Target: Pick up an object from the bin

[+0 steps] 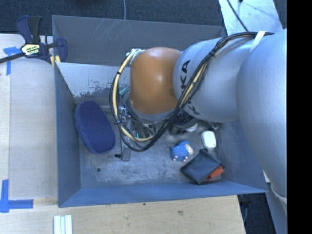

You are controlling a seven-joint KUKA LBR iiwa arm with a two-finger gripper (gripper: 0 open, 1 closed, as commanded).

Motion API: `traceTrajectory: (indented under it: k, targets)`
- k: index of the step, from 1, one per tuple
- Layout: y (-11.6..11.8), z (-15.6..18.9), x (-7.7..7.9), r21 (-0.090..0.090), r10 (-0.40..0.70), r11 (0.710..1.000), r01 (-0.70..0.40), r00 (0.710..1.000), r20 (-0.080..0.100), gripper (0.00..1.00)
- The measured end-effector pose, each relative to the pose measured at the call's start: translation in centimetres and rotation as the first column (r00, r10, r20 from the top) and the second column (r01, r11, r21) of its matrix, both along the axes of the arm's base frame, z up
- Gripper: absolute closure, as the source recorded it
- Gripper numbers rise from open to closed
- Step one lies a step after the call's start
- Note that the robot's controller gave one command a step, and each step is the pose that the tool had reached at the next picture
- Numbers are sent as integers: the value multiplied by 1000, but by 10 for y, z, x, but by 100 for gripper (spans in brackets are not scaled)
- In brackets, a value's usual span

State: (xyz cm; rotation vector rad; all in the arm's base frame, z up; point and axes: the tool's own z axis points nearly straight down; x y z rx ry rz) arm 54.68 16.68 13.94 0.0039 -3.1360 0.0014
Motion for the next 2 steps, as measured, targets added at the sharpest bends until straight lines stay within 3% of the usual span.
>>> traceTrajectory:
  k: [1,2]
  targets:
    - [28,-70,16,0,-529,848,529,848,3,0]
    - [65,-38,17,1,-533,846,533,846,9,0]
